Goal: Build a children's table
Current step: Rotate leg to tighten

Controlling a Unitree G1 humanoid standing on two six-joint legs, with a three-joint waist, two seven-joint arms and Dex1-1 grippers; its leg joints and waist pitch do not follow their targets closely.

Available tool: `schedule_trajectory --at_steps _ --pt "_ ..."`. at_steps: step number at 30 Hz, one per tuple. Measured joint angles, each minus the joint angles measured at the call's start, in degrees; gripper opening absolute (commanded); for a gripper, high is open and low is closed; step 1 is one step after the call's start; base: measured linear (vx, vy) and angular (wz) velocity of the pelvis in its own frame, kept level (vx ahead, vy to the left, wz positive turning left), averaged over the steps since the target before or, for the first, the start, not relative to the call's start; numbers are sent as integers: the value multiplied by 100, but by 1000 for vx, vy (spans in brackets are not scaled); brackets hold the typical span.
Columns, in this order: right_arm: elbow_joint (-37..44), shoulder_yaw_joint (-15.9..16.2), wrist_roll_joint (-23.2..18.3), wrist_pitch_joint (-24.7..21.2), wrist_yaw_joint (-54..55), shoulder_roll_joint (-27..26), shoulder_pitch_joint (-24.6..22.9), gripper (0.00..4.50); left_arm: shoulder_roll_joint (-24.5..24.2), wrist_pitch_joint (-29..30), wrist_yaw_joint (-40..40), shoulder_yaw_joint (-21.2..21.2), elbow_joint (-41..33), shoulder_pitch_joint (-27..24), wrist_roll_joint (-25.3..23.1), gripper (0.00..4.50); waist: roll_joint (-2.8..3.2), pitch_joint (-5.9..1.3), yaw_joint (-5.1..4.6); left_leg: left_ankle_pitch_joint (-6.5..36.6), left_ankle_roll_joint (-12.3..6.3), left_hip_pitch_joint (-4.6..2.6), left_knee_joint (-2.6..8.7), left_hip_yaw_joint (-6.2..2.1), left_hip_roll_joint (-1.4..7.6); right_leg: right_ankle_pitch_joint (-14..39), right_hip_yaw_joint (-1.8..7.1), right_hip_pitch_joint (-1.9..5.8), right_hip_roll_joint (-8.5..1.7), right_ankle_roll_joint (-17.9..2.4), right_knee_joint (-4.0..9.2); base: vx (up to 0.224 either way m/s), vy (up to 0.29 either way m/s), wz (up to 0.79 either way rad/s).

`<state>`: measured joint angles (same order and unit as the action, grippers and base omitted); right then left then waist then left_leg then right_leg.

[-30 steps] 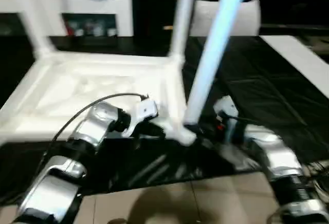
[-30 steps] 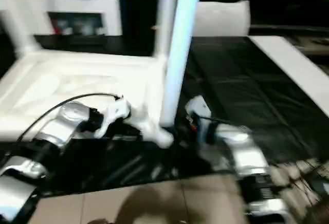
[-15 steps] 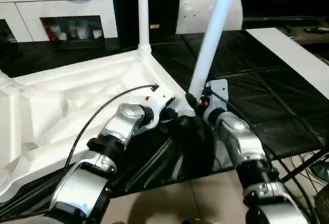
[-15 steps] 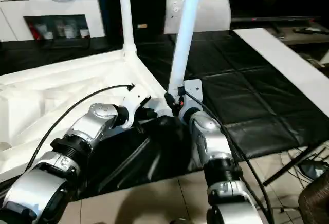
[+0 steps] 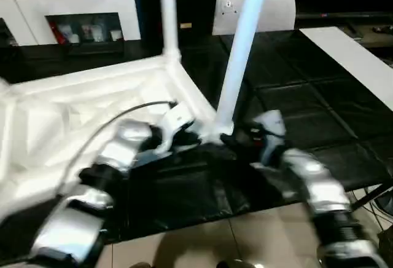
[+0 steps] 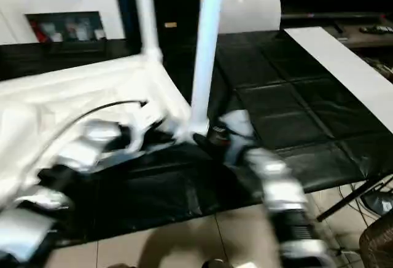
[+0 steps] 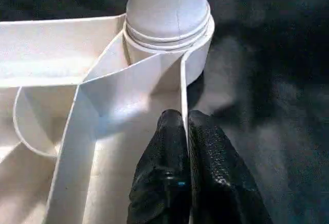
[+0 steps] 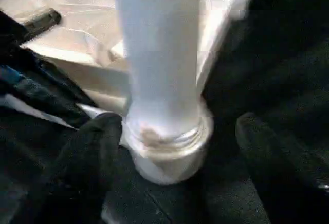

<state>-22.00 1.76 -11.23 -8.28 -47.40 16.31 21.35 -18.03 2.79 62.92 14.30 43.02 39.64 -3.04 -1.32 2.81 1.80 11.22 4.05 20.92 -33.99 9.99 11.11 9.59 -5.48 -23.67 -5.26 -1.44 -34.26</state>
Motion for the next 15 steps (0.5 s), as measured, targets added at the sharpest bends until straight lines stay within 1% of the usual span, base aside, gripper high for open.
schedule_trajectory --at_steps 1,2,4,5,8,9,11,12,14,15 --pt "64 17 -27 11 -188 85 0 418 -48 -105 166 24 0 -19 14 0 -2 1 11 0 2 1 -1 0 0 1 0 0 -1 11 5 0 0 0" --pt "124 77 -45 18 -407 189 0 424 -92 -202 344 63 0 -31 27 0 -7 3 14 -3 5 4 -3 1 0 -3 2 0 -2 9 8 0 0 0" --pt "175 231 -57 28 -865 416 4 430 -221 -367 782 167 0 -45 91 0 -27 0 50 -3 6 4 -12 1 0 -21 1 10 -5 -19 9 0 0 0" --pt "175 307 -58 32 -1050 507 9 446 -283 -421 957 196 0 -48 112 0 -30 1 65 -2 6 3 -16 1 0 -21 1 14 -6 -20 11 0 0 0" --pt "174 483 -77 80 -1570 651 27 446 -435 -543 1439 279 -1 -51 135 0 -40 2 95 -2 7 5 -23 2 -3 -22 2 22 -11 -20 16 0 0 0" --pt "174 560 -121 130 -1805 689 32 417 -496 -583 1634 337 -10 -51 162 0 -48 1 117 -2 7 5 -23 2 -3 -22 2 23 -11 -20 18 0 0 0" --pt "163 611 -178 152 -2033 688 81 411 -544 -643 1855 408 -35 -51 164 0 -53 2 157 -1 7 6 -23 2 -3 -21 2 23 -12 -20 18 0 0 0" --pt "153 669 -200 151 -2155 687 153 391 -563 -701 1973 453 -53 -50 159 0 -54 2 179 -1 7 5 -24 3 -3 -22 1 23 -12 -21 16 0 0 0" --pt "142 715 -216 151 -2274 680 253 391 -567 -785 2099 494 -57 -50 151 0 -60 2 211 -2 6 5 -24 3 -3 -22 1 24 -13 -21 14 0 0 0" --pt "74 764 -221 149 -2402 681 332 366 -576 -852 2151 539 -56 -36 141 0 -69 2 225 -2 7 4 -25 3 -2 -22 1 24 -12 -21 12 0 0 0"
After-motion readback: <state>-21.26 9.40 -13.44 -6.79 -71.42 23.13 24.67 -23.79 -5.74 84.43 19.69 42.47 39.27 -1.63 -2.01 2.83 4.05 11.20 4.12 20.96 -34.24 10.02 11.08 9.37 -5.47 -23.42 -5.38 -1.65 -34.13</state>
